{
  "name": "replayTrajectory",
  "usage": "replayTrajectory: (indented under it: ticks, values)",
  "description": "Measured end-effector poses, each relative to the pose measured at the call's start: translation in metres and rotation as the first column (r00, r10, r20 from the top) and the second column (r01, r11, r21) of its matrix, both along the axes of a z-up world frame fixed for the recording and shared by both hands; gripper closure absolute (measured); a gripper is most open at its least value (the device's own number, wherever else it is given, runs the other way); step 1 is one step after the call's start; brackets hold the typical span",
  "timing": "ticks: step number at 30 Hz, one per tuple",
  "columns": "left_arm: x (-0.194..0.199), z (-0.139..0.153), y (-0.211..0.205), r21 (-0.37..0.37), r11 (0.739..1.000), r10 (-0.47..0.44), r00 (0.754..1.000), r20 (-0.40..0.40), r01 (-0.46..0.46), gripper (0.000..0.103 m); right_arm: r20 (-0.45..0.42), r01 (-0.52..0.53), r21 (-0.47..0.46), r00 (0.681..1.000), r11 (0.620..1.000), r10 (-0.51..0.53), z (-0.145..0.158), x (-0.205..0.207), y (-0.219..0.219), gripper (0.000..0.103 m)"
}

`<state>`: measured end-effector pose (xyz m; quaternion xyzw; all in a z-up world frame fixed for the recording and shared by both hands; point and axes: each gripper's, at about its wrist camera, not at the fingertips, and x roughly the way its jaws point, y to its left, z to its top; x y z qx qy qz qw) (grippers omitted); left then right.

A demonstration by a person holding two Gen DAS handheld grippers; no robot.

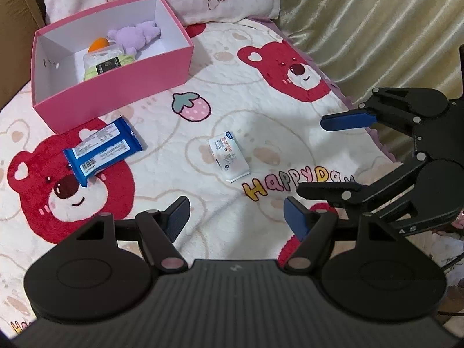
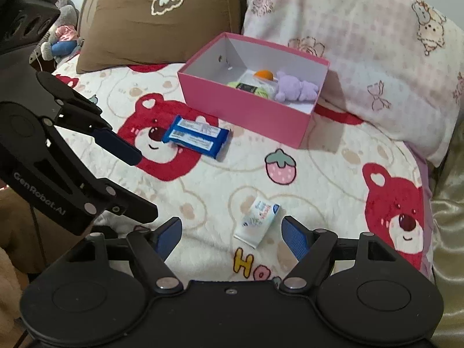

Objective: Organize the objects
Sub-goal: 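Withdraw the right tool and move it toward the white tissue pack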

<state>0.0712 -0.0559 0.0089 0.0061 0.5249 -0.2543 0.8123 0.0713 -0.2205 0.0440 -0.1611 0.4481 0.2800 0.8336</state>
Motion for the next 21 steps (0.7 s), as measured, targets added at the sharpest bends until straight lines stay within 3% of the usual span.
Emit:
replayTrajectory:
  ticks: [7, 16, 21]
  values:
    - [0.013, -0.018, 0.007, -0.011, 0.998, 0.055, 0.998, -0.01, -0.055, 0.032, 0.002, 0.003, 0.011, 1.0, 1.0, -0.003, -0.017, 0.003, -0.008, 0.023]
    - [0.035, -0.046, 0.005, -0.098, 0.99, 0.1, 0.995, -0.013, -0.101, 0.032, -0.038, 0.003, 0.16, 0.999, 0.987, 0.003, -0.065, 0.011, -0.02, 0.023]
    - [0.04, -0.068, -0.009, -0.122, 0.987, 0.101, 0.994, -0.036, -0.105, 0.032, -0.029, 0.007, 0.162, 1.0, 0.987, -0.002, -0.088, 0.015, -0.02, 0.023]
